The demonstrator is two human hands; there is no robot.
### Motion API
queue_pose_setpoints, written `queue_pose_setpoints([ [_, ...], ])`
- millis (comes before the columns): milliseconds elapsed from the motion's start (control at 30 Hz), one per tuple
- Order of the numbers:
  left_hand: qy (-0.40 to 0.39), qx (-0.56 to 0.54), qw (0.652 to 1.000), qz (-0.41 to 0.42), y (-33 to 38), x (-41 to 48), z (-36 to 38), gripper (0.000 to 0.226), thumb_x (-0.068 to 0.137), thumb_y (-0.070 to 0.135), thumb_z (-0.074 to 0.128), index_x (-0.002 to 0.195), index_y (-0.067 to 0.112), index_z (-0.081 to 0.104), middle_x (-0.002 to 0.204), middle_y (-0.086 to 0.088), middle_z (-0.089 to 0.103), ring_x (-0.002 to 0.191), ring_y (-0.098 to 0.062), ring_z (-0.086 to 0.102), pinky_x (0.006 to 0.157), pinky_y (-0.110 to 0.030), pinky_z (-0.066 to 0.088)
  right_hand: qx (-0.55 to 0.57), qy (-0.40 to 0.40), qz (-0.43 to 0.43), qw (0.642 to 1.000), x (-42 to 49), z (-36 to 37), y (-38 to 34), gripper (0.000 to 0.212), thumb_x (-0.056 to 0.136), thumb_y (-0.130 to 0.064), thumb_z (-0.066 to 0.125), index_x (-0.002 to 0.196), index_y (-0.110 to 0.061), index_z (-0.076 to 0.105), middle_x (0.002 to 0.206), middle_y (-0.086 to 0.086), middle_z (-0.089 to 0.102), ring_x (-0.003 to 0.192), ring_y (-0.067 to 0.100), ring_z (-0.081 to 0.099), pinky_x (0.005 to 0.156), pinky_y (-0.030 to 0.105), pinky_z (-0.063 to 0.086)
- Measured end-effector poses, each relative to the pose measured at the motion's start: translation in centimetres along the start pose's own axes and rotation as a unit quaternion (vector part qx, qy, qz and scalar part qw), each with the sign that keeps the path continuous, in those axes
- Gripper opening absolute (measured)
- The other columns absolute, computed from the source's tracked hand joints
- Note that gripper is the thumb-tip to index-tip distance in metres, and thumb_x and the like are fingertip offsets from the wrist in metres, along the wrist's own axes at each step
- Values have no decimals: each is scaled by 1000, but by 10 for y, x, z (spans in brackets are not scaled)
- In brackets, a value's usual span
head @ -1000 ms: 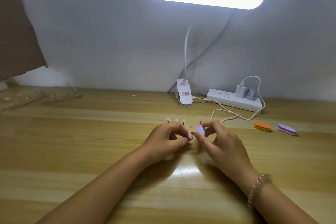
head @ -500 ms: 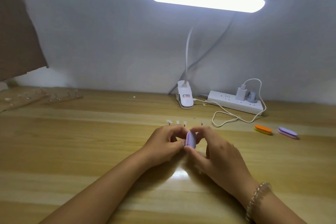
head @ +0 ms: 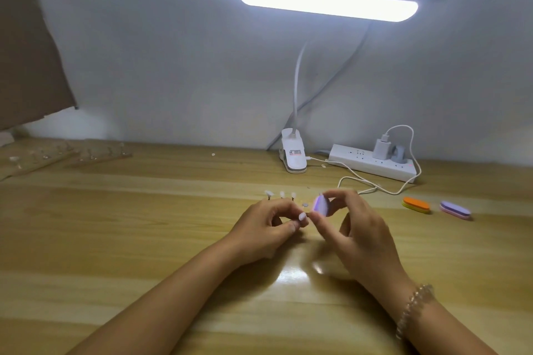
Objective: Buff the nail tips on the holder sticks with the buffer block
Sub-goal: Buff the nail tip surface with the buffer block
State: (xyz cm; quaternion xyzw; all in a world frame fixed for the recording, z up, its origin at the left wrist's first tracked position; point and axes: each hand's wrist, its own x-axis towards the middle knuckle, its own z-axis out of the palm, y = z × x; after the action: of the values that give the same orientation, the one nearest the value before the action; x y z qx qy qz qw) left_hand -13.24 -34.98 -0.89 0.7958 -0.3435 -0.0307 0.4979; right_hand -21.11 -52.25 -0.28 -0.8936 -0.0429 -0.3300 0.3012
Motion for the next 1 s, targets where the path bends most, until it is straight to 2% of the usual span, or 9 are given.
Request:
queue_pose_setpoints([
  [133,-2,1,1000,-2,1,1,-1,22,91,2,58,94,18,71,83,13,69,60,-6,48,60,-21,38,-47,-80,-62,994,-9,4,-9,37,82,-57,61,111,-37,51,95,-22,59,58,-12,44,54,20,37],
  [267,2,-6,1000,12,4,-1,-1,24,95,8,60,89,29,67,72,21,64,57,-6,44,57,-20,36,-24,-31,2,999,-1,1,0,31,82,-53,66,102,-34,54,89,-25,60,61,-9,50,57,22,35],
  [367,3,-13,1000,6,3,-1,-1,20,91,4,57,94,18,71,92,0,72,74,-28,60,69,-34,47,-46,-38,-49,997,-7,2,-5,34,82,-56,62,108,-35,54,91,-24,59,62,-15,47,54,13,30],
  [433,1,-11,1000,4,2,0,-2,24,89,-2,55,96,13,72,97,-4,72,88,-28,66,78,-38,51,-63,-72,-66,993,-10,5,-8,37,82,-59,60,111,-37,51,93,-22,59,59,-12,46,52,18,34],
  [567,1,-21,1000,12,3,-1,-1,19,91,11,59,93,25,71,95,-1,72,83,-33,63,79,-47,51,-30,-23,5,999,-1,1,-1,37,80,-59,61,104,-32,53,88,-26,59,61,-4,53,57,26,38],
  [667,3,-15,1000,4,2,-1,-1,19,86,12,57,94,20,72,97,-3,73,79,-22,64,73,-42,49,-46,-32,-34,998,-6,2,-7,37,81,-60,61,107,-33,53,89,-24,60,57,-8,46,52,17,31],
  [733,4,-6,1000,4,1,0,-2,20,87,3,57,95,14,72,97,-3,73,80,-12,65,72,-35,50,-69,-71,-57,993,-10,4,-10,36,82,-59,59,109,-37,50,93,-23,60,55,-3,45,52,21,33],
  [867,9,-10,1000,6,1,0,-2,21,92,5,60,94,21,72,99,-4,73,86,-32,64,78,-41,50,-44,-37,14,998,-1,0,-3,36,82,-59,59,104,-32,52,88,-26,58,66,3,57,59,28,35],
  [1000,3,4,1000,11,0,-1,-1,21,89,4,59,94,19,73,89,3,72,71,-9,58,66,-26,43,-81,-50,-72,993,-9,1,-13,39,84,-55,61,113,-31,52,94,-21,61,59,5,55,50,25,40],
])
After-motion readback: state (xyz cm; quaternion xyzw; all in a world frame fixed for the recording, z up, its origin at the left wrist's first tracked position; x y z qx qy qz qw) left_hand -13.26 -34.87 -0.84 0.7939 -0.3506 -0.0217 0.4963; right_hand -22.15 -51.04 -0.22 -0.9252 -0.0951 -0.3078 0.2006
